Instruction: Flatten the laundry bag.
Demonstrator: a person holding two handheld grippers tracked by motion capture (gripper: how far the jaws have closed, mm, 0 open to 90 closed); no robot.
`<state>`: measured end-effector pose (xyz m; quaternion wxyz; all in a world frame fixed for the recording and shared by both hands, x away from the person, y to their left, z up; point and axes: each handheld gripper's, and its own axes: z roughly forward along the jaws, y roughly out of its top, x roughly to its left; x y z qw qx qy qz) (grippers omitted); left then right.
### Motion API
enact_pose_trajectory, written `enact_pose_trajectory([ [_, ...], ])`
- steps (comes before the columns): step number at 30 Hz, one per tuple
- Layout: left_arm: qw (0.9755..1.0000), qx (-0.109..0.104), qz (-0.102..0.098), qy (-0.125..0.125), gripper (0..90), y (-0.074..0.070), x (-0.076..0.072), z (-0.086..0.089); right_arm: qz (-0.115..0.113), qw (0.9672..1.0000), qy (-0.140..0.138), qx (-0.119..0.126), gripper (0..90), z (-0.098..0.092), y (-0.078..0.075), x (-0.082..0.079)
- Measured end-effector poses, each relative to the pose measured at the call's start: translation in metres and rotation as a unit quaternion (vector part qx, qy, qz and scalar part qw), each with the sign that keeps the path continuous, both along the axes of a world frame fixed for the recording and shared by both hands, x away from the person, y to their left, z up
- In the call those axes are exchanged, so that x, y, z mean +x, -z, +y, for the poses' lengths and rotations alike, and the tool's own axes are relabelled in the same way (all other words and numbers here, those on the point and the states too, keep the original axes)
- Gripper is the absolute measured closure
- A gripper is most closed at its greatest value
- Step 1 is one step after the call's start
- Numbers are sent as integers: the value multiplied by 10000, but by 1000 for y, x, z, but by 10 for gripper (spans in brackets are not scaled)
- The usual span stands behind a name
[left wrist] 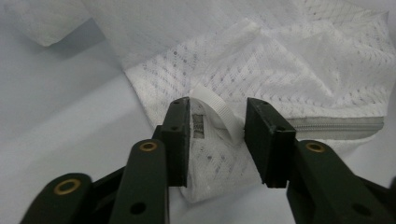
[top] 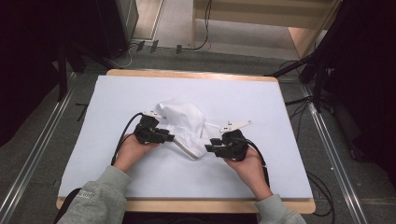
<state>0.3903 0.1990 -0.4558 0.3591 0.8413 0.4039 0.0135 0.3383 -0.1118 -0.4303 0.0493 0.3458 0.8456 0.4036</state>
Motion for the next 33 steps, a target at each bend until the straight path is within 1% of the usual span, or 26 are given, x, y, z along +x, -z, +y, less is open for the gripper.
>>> enact_pose_trajectory([
  [1,10000,45,40,40,742,1,0,-2,3,10000,63,-5,646,-3,1,0],
  [3,9999,124,16,76,825,1,0,-5,26,9999,156,21,646,-9,1,2],
  [4,9999,115,50,75,869,0,0,-6,20,9998,212,21,646,-12,1,3],
  [5,9998,83,73,139,895,-1,1,-6,5,9997,254,36,646,-15,1,4],
  [7,9999,6,55,157,900,-5,-1,-7,19,9994,337,57,646,-20,2,6],
  [10,9994,-317,-20,170,900,-17,-4,-4,21,9990,447,80,646,-26,3,9],
  [11,9990,-417,-81,142,900,-22,-5,-2,14,9988,474,89,646,-28,3,10],
  [13,9982,-580,-150,88,900,-29,-8,4,9,9984,558,110,646,-32,2,12],
  [15,9968,-757,-243,14,900,-38,-12,14,-35,9981,597,139,646,-35,2,14],
  [16,9965,-784,-272,15,900,-40,-13,17,-40,9979,630,145,646,-36,2,15],
  [17,9956,-885,-294,-16,900,-44,-16,23,-48,9979,634,151,646,-37,2,16],
  [18,9953,-898,-365,-68,900,-47,-18,28,-58,9977,656,153,646,-38,2,17],
  [23,9937,-1020,-407,-217,900,-54,-24,48,-54,9974,701,169,644,-38,4,22],
  [26,9934,-1037,-392,-278,900,-54,-26,51,-56,9974,701,161,640,-37,4,25],
  [28,9937,-1008,-396,-276,900,-53,-27,52,-32,9976,669,149,630,-36,5,26],
  [33,9942,-945,-375,-344,900,-50,-28,52,-72,9985,494,225,614,-27,1,25],
])
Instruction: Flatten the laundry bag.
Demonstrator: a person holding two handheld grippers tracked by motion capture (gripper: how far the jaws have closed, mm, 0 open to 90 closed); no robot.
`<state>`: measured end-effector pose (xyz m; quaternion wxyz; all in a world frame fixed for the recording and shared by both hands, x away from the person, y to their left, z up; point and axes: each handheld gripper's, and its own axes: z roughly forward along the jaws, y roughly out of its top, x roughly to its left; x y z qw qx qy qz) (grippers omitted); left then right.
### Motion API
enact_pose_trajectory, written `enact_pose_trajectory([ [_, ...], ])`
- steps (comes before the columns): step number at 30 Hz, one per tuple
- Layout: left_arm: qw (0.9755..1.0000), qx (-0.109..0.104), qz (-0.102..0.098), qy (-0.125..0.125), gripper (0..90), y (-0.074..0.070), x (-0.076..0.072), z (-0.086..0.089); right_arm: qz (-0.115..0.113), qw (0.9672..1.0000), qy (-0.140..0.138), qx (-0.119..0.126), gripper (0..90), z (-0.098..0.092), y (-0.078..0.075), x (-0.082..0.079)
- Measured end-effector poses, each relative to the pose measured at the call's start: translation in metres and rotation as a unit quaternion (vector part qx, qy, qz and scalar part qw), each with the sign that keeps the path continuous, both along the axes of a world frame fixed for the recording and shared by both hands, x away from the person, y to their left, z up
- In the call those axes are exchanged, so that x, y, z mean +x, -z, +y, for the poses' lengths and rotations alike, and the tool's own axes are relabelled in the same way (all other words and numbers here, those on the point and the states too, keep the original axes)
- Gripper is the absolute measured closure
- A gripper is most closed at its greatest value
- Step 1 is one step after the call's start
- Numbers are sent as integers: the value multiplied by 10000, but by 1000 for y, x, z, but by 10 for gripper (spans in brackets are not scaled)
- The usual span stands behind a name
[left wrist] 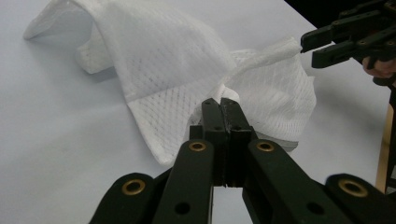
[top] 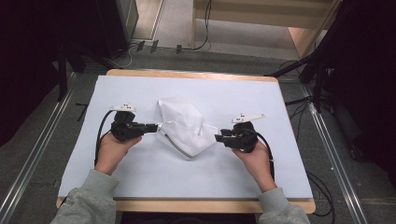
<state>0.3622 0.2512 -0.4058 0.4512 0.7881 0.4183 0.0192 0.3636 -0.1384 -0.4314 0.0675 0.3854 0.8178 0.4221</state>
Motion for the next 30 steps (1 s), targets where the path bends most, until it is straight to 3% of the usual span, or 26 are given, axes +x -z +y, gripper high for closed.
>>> enact_pose_trajectory([
  [6,10000,0,7,-4,900,1,-2,-1,-123,9994,-313,-3,575,23,-11,-9],
  [8,10000,46,-6,-54,900,3,-1,-2,-139,9986,-502,6,614,36,-19,-16],
  [13,9996,275,62,2,900,14,11,-20,-149,9972,-727,17,618,53,-21,-21],
  [17,9992,321,205,96,894,21,15,-27,-107,9959,-891,-56,613,70,-17,-20],
  [25,9997,138,81,-196,700,14,9,-1,-26,9917,-1263,-244,591,113,-5,-16],
  [30,9988,128,26,-472,643,11,1,21,15,9902,-1354,-335,581,130,1,-12],
])
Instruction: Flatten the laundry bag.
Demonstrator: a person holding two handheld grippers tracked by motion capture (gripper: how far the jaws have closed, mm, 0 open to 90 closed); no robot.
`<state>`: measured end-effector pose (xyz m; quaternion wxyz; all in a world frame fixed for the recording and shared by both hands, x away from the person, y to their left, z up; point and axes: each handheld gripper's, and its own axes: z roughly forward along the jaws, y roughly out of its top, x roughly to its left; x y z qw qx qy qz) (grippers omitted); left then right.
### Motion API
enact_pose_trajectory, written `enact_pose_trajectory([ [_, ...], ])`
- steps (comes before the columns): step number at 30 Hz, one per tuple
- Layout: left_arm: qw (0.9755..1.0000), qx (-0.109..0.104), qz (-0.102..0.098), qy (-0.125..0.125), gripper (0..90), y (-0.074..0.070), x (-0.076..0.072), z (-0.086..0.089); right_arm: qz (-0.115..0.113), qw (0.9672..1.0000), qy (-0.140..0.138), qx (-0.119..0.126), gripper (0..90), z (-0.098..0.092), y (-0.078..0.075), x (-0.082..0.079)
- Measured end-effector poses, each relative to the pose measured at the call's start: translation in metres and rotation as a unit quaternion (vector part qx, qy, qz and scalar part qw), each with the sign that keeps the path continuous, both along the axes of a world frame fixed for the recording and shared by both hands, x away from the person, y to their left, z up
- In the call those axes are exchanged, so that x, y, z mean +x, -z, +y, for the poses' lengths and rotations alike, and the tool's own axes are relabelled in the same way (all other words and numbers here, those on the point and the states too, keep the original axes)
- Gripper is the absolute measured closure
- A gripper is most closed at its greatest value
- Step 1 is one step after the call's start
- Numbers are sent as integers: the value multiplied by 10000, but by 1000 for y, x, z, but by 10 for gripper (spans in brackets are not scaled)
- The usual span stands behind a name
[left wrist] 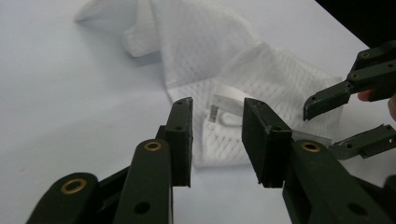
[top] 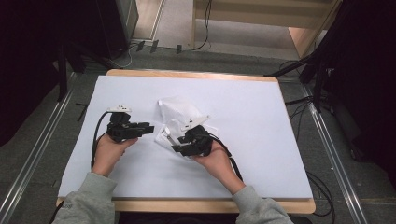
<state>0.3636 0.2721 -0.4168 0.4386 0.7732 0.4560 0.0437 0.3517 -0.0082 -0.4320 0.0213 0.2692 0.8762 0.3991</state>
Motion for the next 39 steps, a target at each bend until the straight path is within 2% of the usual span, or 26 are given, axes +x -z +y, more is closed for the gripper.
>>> enact_pose_trajectory([
  [5,9998,-34,-13,-214,606,0,-7,16,28,9999,-130,-66,557,20,4,6],
  [7,9996,-68,4,-276,596,0,-9,20,-37,9997,-184,-134,541,28,6,9],
  [13,9993,-44,8,-371,580,2,-17,27,-107,9996,-78,-267,470,44,16,21],
  [17,9989,-70,15,-454,574,3,-21,31,-40,9988,-4,-497,465,50,26,27],
  [20,9987,-63,8,-500,572,3,-23,35,-193,9981,32,-591,525,51,30,27],
  [24,9985,-82,24,-543,571,3,-26,37,-416,9967,92,-697,682,50,30,27],
  [25,9985,-79,24,-550,571,3,-26,38,-414,9967,142,-681,736,48,30,28],
  [27,9985,-84,26,-543,571,3,-26,38,-259,9975,222,-611,839,44,30,32],
  [29,9986,-81,29,-527,571,4,-25,37,-169,9982,238,-526,887,40,26,34],
  [31,9987,-67,51,-503,571,5,-24,36,-179,9987,264,-404,890,35,18,35],
  [35,9989,-53,57,-472,571,5,-24,34,-358,9986,362,-153,896,23,-2,35],
  [39,9990,-52,60,-441,572,6,-22,33,-425,9971,611,175,898,2,-21,41],
])
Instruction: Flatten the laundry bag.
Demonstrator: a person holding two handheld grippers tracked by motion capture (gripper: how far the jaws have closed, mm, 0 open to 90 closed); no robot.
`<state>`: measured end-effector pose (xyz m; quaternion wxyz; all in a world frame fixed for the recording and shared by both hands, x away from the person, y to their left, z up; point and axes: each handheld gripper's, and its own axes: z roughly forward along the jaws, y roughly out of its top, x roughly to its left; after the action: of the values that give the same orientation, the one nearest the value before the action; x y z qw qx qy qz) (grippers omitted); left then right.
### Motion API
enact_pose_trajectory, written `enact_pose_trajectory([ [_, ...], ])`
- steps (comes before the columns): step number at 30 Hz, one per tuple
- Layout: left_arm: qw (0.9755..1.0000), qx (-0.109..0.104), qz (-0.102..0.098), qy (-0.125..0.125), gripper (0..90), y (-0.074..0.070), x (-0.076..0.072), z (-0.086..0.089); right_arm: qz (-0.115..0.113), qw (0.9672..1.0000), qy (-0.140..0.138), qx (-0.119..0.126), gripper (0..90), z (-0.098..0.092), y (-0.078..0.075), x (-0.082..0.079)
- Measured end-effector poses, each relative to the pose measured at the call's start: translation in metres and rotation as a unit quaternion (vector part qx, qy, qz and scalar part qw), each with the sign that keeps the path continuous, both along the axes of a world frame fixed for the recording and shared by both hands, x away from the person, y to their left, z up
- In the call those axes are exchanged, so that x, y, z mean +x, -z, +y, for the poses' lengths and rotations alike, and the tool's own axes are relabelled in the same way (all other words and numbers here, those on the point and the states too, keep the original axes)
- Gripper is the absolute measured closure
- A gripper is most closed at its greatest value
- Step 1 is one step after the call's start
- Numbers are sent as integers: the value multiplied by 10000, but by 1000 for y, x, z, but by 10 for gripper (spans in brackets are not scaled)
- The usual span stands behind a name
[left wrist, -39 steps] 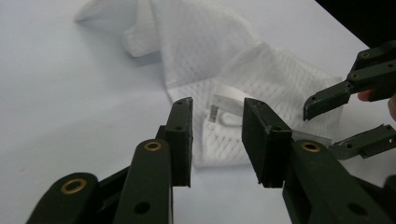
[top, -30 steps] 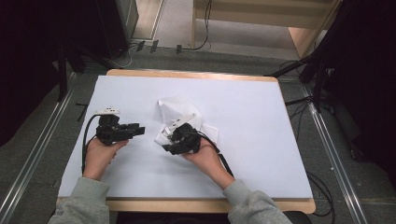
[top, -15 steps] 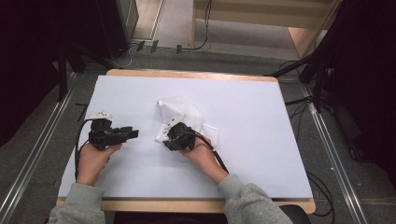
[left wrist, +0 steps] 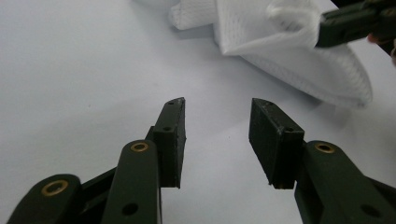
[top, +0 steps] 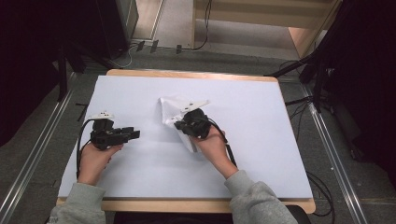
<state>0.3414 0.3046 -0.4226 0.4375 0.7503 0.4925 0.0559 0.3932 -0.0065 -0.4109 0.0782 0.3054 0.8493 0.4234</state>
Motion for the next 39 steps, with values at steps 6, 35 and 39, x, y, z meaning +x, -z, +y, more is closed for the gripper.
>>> enact_pose_trajectory([
  [6,10000,12,8,53,572,0,3,-4,-84,9985,443,299,897,-37,-16,11],
  [35,9984,85,33,553,562,3,27,-35,861,9723,2169,124,884,-168,47,46],
  [39,9982,67,23,594,560,3,30,-39,828,9736,2122,157,830,-169,43,42],
])
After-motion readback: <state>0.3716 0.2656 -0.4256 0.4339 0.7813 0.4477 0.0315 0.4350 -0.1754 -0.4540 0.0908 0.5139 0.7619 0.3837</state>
